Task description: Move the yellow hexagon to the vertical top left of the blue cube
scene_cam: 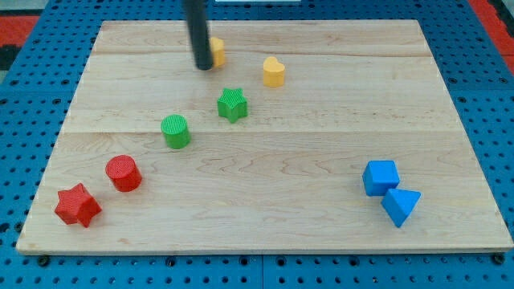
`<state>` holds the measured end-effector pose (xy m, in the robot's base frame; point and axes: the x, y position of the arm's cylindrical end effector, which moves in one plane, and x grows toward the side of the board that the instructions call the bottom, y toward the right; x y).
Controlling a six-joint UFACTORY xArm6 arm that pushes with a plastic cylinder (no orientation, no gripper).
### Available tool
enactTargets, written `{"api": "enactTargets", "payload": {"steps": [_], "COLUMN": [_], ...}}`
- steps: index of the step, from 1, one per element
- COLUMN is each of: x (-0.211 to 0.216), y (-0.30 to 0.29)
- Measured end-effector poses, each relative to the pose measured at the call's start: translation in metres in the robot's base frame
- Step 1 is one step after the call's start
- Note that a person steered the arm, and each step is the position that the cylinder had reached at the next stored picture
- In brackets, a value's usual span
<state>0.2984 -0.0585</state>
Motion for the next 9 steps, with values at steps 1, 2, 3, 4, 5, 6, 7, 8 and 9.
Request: {"api": "enactTargets", "payload": {"steps": [1, 2, 3, 4, 5, 6, 7, 8, 9], "x": [-0.021, -0.034, -0.06, -0.073, -0.089, -0.09, -0.092, -0.041, -0.032], "y": [-0.025, -0.035, 0.0, -0.017, -0.006, 0.023, 0.05, 0.086, 0.128]}}
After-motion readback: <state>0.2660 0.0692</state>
